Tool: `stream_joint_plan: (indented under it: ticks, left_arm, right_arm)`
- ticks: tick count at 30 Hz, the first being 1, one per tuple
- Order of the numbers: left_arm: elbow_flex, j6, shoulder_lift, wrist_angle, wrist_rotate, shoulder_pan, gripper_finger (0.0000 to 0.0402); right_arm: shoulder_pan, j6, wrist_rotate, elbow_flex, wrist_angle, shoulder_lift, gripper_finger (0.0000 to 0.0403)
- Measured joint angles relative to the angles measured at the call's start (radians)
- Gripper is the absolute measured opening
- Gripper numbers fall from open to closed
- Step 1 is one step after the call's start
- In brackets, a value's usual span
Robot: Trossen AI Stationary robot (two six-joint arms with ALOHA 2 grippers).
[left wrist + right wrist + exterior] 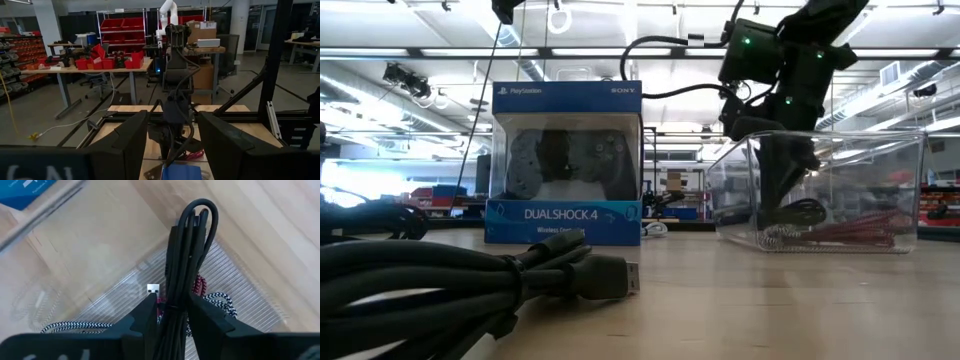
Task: Pick and place USB-C Cables
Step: Put the top black charger cable into the transparent bin, then put the light blue charger cable into the transparent bin
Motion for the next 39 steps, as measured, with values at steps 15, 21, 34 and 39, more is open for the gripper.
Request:
stream_joint_plan:
  ticks: [15,21,34,39]
  left_arm:
    - [0.0,-0.001,0.0,-0.001,0.0,0.0,0.0185]
    - [0.0,-0.003,0.0,-0.003,0.0,0.0,0.0185]
    - [0.0,-0.003,0.0,-0.007,0.0,0.0,0.0185]
    - [0.0,-0.003,0.0,-0.007,0.0,0.0,0.0185]
  right_arm:
    - [0.004,0.077,-0.14,0.103,-0.106,0.002,0.0013]
    - [0.004,0.015,-0.156,0.237,-0.26,0.002,0.0011]
    - [-0.042,-0.366,-0.01,0.538,-0.394,0.001,0.0007]
    - [-0.155,-0.491,-0.143,0.538,-0.311,0.02,0.0005]
